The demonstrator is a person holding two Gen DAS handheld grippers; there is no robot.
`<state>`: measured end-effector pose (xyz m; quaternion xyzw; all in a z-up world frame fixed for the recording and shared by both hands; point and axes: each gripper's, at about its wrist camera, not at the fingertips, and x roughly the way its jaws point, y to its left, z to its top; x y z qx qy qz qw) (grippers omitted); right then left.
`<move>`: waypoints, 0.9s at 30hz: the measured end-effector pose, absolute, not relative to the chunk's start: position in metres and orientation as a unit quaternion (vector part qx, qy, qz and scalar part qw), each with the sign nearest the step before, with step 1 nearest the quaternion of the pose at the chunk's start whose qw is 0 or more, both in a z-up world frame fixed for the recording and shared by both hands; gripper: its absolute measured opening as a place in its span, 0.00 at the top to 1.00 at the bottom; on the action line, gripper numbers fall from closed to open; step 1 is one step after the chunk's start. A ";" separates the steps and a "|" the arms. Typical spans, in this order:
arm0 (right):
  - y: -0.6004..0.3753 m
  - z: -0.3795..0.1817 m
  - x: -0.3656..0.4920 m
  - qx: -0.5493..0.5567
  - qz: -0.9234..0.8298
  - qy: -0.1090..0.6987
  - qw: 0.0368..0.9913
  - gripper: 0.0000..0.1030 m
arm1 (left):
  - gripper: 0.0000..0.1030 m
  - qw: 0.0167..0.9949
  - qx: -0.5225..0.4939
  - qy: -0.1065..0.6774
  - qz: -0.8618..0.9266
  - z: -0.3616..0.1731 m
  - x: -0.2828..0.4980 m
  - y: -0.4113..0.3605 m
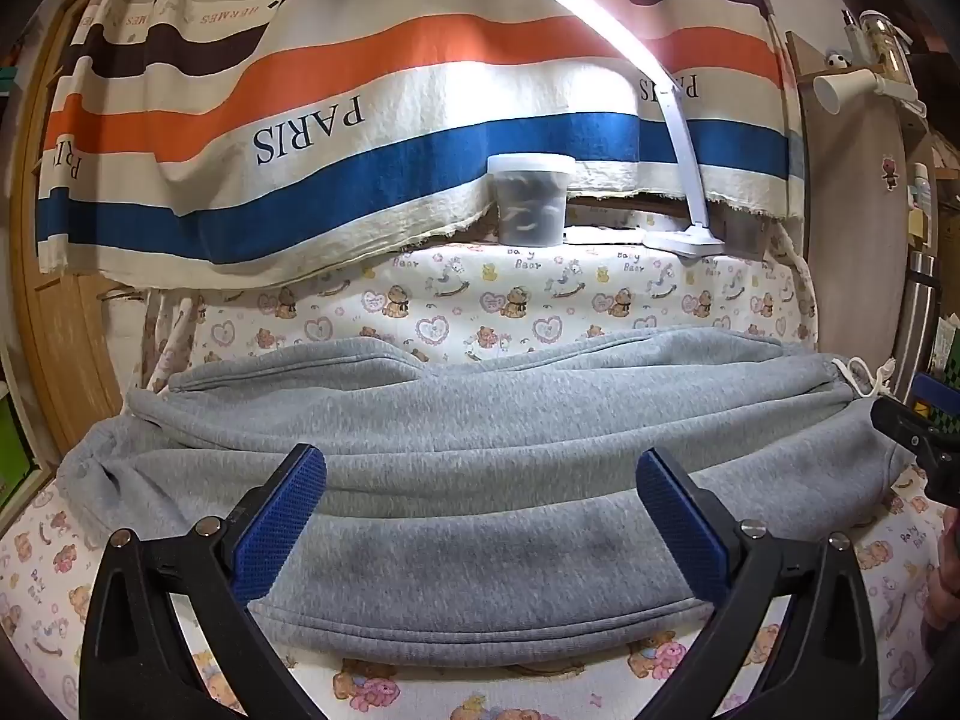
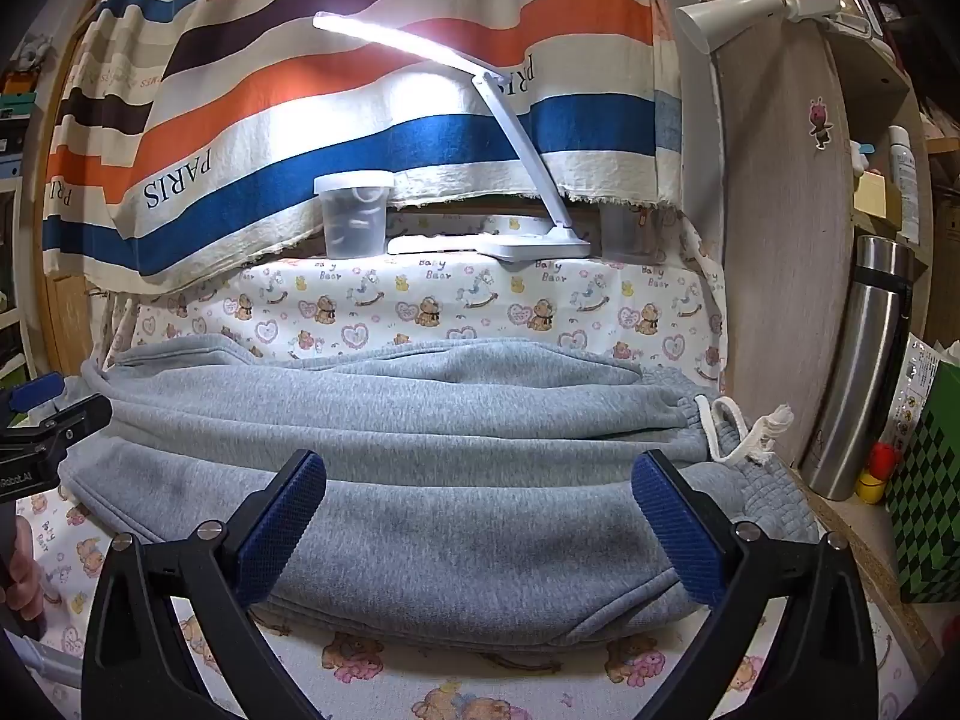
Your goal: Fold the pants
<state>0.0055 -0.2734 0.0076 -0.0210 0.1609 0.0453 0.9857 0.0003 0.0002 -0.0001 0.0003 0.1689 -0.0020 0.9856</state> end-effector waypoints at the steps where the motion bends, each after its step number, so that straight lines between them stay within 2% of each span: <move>1: -0.274 0.008 0.005 -0.020 0.045 0.157 0.986 0.00 | 0.00 0.986 0.000 0.169 -0.002 0.000 0.000 0.000; 27: -0.275 0.007 0.004 -0.020 0.045 0.157 0.986 0.00 | 0.00 0.986 0.001 0.168 -0.002 0.000 0.000 0.000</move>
